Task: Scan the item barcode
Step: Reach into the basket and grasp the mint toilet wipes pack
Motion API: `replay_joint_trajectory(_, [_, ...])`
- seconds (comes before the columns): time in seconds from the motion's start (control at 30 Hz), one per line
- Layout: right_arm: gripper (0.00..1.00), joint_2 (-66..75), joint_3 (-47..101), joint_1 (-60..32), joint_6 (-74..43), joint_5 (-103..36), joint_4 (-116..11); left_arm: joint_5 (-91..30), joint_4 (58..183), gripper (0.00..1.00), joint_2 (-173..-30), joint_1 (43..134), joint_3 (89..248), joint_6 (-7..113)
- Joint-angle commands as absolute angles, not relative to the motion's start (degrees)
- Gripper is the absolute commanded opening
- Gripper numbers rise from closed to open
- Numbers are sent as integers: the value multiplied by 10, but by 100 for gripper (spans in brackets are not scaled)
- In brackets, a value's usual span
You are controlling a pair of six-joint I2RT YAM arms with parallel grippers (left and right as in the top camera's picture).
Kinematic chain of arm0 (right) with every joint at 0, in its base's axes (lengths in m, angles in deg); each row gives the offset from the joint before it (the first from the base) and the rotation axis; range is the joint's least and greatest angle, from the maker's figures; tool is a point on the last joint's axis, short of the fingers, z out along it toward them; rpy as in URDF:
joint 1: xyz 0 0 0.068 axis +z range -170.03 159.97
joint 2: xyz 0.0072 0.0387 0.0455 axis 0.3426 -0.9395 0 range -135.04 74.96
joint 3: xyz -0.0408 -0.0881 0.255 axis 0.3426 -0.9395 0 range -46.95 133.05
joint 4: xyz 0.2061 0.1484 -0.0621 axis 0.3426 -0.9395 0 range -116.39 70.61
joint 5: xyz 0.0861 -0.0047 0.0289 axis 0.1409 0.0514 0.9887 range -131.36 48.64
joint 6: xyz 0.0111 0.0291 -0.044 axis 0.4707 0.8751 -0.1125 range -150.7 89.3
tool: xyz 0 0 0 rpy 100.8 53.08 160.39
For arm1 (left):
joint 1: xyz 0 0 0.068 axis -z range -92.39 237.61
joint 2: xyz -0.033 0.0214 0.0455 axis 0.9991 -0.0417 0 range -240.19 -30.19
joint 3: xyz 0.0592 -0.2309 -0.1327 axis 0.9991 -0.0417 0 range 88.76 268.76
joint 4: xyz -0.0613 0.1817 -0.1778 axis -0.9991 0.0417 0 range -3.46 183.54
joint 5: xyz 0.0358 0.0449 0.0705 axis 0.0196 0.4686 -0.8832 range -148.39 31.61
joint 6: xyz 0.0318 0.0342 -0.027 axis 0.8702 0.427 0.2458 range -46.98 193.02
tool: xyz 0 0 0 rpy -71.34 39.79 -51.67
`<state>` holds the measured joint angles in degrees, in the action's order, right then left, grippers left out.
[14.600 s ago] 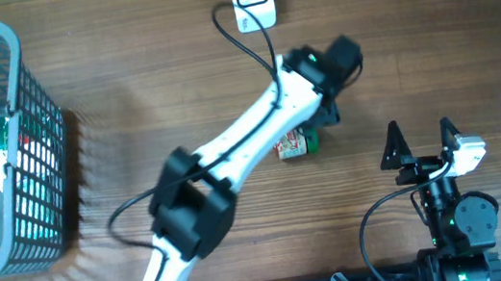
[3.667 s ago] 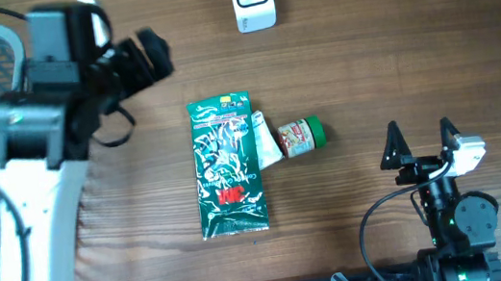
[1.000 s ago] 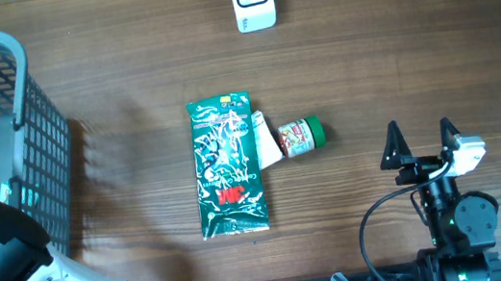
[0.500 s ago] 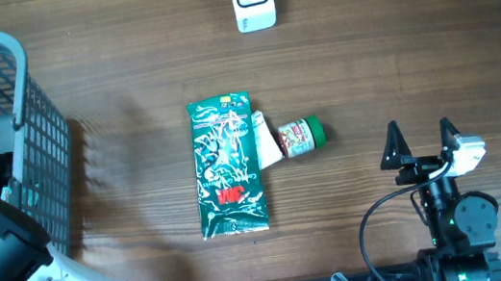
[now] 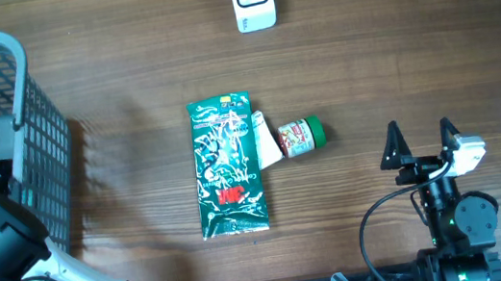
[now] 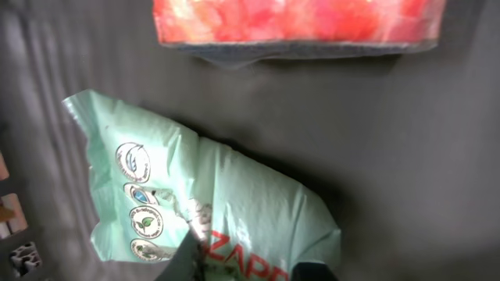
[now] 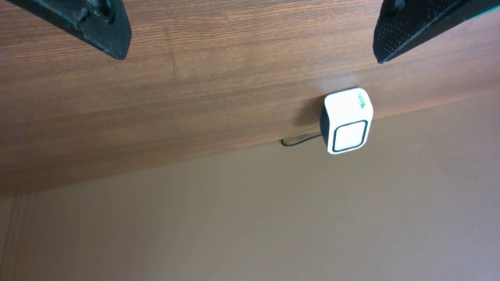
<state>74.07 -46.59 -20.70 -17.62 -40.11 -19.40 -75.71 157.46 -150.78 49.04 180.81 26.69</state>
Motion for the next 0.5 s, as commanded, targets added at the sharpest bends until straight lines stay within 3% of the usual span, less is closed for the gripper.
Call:
replay_joint_trajectory(0.0, [100, 744, -467, -205, -187, -399, -192, -734, 1597, 9, -1548, 485, 1825, 263])
replay_joint_trajectory(0.3, [100, 744, -467, -205, -187, -399, -192, -689, 1832, 4, -1538, 487, 2110, 264])
replay_joint_trajectory(0.37, [100, 744, -467, -205, -187, -399, -192, -605, 1831, 4, -1513, 490, 2156, 332])
replay_joint_trajectory(0.47, [100, 744, -467, -205, -187, -399, -192, -514, 1827, 4, -1450, 492, 2187, 336])
